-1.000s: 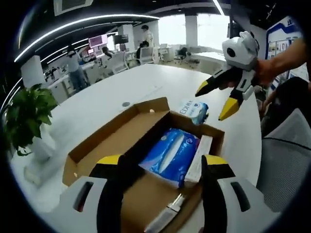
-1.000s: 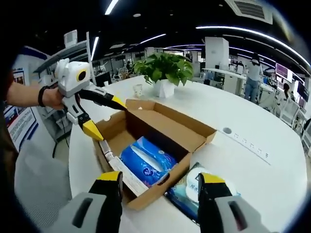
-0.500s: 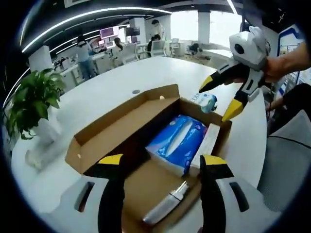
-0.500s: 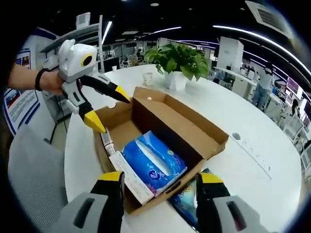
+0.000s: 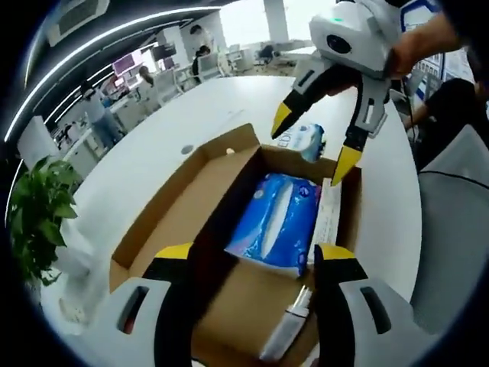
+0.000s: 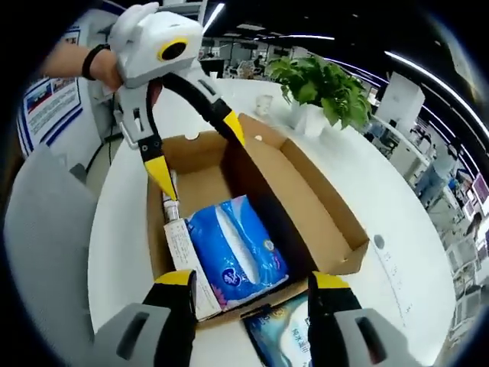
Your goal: Operate the shoe box by opening the lid, removing the specified soft item, and placing it in the target area until the item is outside and the box remains undamaged.
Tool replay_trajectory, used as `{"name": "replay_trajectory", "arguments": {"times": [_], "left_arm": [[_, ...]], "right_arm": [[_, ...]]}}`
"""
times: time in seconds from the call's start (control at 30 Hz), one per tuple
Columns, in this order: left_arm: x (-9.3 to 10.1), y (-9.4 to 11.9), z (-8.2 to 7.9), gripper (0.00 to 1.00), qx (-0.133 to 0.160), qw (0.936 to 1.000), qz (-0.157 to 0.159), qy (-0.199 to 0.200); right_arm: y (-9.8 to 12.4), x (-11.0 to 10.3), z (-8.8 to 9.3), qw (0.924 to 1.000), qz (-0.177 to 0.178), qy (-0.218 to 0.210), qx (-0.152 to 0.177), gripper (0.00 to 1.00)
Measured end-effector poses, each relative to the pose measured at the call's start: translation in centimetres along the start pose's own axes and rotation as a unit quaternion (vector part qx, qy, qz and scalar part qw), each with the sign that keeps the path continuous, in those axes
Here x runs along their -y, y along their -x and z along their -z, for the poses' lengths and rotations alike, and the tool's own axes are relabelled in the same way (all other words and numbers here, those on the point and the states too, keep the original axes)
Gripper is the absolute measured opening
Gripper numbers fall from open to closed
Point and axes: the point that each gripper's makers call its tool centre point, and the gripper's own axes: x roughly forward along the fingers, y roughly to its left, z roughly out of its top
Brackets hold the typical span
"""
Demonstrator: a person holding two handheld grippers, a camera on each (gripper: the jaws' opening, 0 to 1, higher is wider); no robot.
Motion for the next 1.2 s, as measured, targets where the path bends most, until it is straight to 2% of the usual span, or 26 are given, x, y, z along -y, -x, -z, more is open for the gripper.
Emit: {"name": "replay_trajectory", "arguments": {"times": [0.1, 0.2, 0.23, 0.3, 0.33, 0.47, 0.53, 0.67, 0.77, 1.1, 1.2], "left_arm": [[0.2, -0.8, 0.2, 0.61, -0.018, 0.9993, 0.011, -0.032], [-0.1, -1.9, 0.4, 0.61, -0.024, 0.9988, 0.024, -0.036], [0.0, -2.1, 0.4, 0.61, -0.026, 0.9986, 0.030, -0.037], [0.1, -2.5, 0.4, 0.60, -0.030, 0.9974, 0.034, -0.056], [0.0, -2.6, 0.3, 0.60, -0.035, 0.9963, 0.031, -0.072], [-0.1, -3.7, 0.5, 0.59, -0.041, 0.9952, 0.041, -0.079], [0.3, -4.1, 0.6, 0.60, -0.045, 0.9943, 0.059, -0.077], [0.0, -5.4, 1.1, 0.60, -0.060, 0.9910, 0.063, -0.102], [0.3, -5.9, 0.9, 0.60, -0.060, 0.9908, 0.074, -0.097], [1.2, -7.4, 1.4, 0.63, -0.071, 0.9874, 0.094, -0.106], [1.6, -7.8, 1.8, 0.62, -0.076, 0.9857, 0.104, -0.109]], "right_arm": [[-0.6, 0.2, -0.2, 0.9996, -0.009, 0.024, -0.011, 0.57], [-1.2, -0.2, -0.3, 0.9984, -0.029, 0.045, -0.018, 0.57], [-1.5, -0.5, -0.1, 0.9963, -0.046, 0.068, -0.026, 0.57], [-2.0, -0.4, 0.3, 0.9930, -0.051, 0.097, -0.043, 0.57], [-2.1, -0.3, 0.3, 0.9923, -0.053, 0.103, -0.044, 0.57], [-3.0, -0.1, 0.2, 0.9894, -0.063, 0.121, -0.051, 0.57], [-3.3, 0.0, 0.1, 0.9892, -0.064, 0.121, -0.052, 0.57], [-4.1, 0.0, 0.1, 0.9881, -0.070, 0.125, -0.056, 0.57], [-4.6, -0.4, 0.5, 0.9848, -0.080, 0.140, -0.064, 0.58], [-5.7, -1.2, 1.8, 0.9815, -0.100, 0.143, -0.078, 0.66], [-6.0, -1.4, 2.2, 0.9803, -0.102, 0.148, -0.083, 0.63]]}}
